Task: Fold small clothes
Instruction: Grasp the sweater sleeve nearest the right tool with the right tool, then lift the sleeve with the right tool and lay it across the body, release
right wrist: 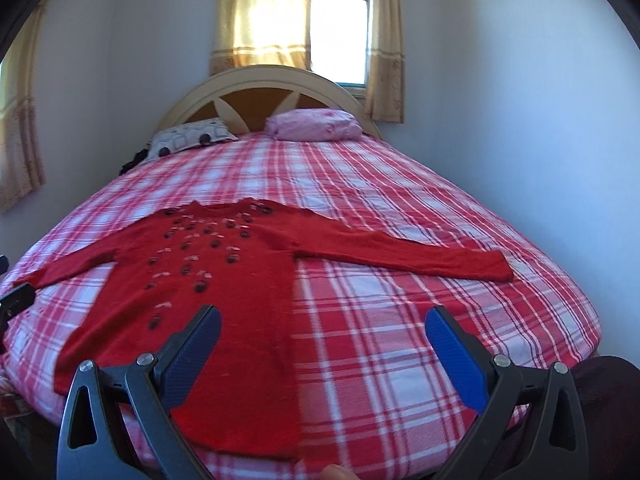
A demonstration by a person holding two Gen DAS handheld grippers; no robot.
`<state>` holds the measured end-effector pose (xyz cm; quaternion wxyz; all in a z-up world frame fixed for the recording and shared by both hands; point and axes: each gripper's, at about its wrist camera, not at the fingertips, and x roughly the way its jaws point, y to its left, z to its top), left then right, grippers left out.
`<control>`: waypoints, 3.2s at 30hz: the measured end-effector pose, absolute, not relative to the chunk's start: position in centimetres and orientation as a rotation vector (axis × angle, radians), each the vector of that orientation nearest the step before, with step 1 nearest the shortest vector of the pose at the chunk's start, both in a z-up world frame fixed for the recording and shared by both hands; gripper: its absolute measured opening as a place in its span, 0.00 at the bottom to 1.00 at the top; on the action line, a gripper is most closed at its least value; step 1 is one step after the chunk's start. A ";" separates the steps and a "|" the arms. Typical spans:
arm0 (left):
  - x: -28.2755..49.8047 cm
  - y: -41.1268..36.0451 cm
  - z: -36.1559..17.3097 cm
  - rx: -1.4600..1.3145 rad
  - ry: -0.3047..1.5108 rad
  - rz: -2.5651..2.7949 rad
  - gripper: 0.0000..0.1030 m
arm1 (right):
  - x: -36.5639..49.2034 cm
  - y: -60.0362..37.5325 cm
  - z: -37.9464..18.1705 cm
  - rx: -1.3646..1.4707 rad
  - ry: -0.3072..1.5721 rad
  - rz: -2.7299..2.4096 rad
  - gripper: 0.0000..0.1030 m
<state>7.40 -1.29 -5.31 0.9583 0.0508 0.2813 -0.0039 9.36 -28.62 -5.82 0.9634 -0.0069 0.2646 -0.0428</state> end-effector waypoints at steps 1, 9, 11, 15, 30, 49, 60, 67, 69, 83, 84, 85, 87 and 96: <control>8.4 -1.3 -5.7 0.109 0.583 -0.008 1.00 | 10.2 -29.7 -6.3 -0.007 0.556 -0.106 0.99; 15.4 -0.7 -8.5 0.163 0.647 0.004 1.00 | 14.4 -38.7 -9.1 0.086 0.635 -0.220 0.99; 16.8 -0.3 -9.2 0.172 0.657 0.012 1.00 | 15.1 -41.2 -9.5 0.144 0.647 -0.247 0.95; 19.4 0.9 -10.5 0.157 0.681 0.018 1.00 | 16.6 -46.4 -10.4 0.250 0.686 -0.317 0.79; 25.2 3.8 -15.0 0.054 0.798 0.057 1.00 | 22.8 -57.7 -13.0 0.495 0.726 -0.470 0.52; 26.2 4.2 -17.9 0.015 0.859 0.045 1.00 | 28.3 -57.4 -14.1 0.480 0.789 -0.413 0.14; 26.3 4.6 -18.3 -0.024 0.872 0.025 1.00 | 32.0 -48.7 -8.1 0.343 0.718 -0.232 0.13; 26.3 5.0 -18.4 -0.048 0.874 0.022 1.00 | 34.5 -39.4 -4.9 0.201 0.683 -0.066 0.12; 26.3 5.1 -18.4 -0.060 0.873 0.012 1.00 | 35.0 -36.9 -4.6 0.166 0.686 -0.024 0.12; 26.6 5.5 -18.8 -0.095 0.904 -0.028 1.00 | 36.7 -18.5 -9.4 -0.096 0.753 0.291 0.12; 26.6 5.4 -18.8 -0.092 0.907 -0.031 1.00 | 36.8 -17.6 -10.3 -0.108 0.761 0.304 0.12; 26.6 5.3 -18.8 -0.084 0.909 -0.031 1.00 | 36.8 -17.0 -11.1 -0.122 0.766 0.311 0.12; 26.7 4.9 -18.9 -0.062 0.916 -0.040 1.00 | 36.9 -16.2 -12.4 -0.130 0.789 0.338 0.12; 26.6 4.5 -18.4 -0.020 0.934 -0.049 1.00 | 31.8 -21.9 -11.8 -0.012 0.765 0.371 0.49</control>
